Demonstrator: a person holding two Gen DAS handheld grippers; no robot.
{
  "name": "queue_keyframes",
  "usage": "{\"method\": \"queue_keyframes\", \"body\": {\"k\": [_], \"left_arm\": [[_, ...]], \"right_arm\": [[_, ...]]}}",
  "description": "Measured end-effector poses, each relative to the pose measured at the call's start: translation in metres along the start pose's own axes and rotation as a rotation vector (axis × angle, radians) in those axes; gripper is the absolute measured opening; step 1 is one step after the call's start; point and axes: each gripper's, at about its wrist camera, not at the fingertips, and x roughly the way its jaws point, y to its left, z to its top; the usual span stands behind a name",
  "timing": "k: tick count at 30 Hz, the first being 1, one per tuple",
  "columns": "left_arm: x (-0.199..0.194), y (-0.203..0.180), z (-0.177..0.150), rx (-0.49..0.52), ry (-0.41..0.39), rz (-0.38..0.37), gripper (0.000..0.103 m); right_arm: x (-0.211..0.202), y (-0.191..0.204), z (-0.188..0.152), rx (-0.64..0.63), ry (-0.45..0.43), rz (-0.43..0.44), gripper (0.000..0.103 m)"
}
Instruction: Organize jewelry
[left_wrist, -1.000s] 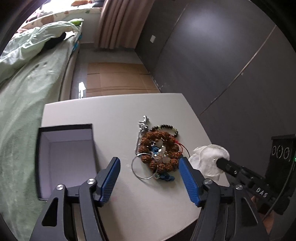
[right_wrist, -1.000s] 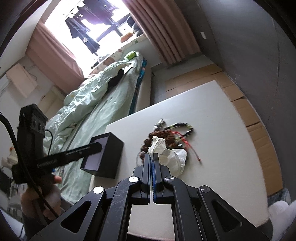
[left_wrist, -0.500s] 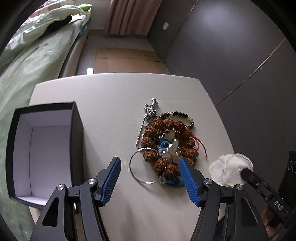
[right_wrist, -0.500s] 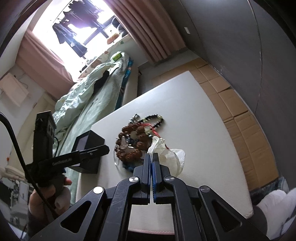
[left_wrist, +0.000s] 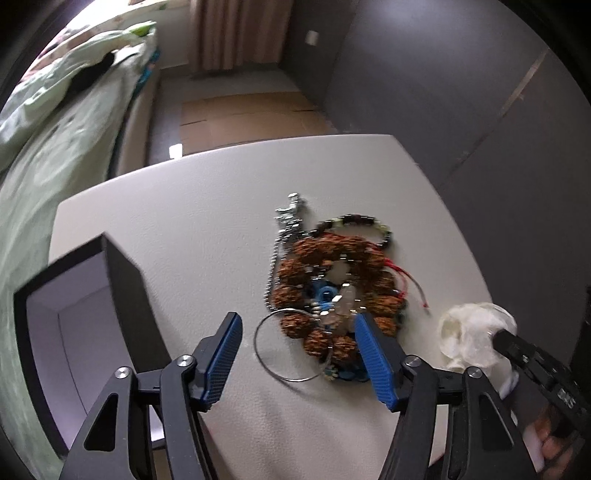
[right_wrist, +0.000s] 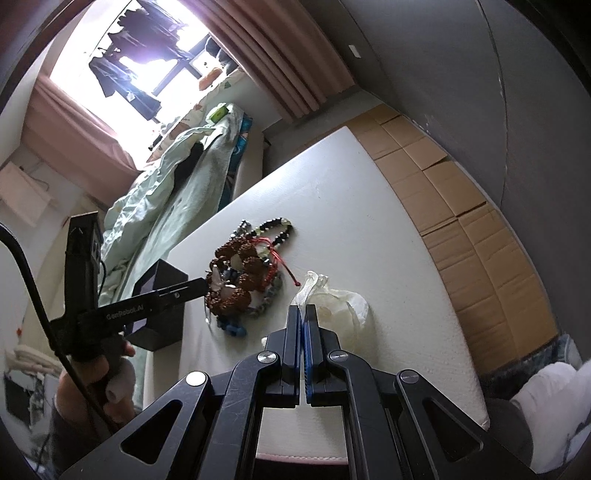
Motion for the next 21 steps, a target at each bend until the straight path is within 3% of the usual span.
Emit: {"method": "queue_keyframes", "body": {"k": [4, 12, 21], "left_arm": [[-0.009, -0.012, 0.000, 0.165, 0.012, 0.035, 0.063], [0.002, -0.024, -0.010, 0.473, 0.113, 0.084, 0.063], [0.023, -0.017, -0.010, 0.584, 0.214, 0.090, 0.064]], "right_arm": [[-0.003, -0.004, -0.002, 0.002, 0.000, -0.003, 0.003], [-0.001, -0.013, -0.003, 0.025, -0.003, -0.003, 0.003], [0.000, -0.013, -0.005, 0.017, 0.002, -0.014, 0.003]]}}
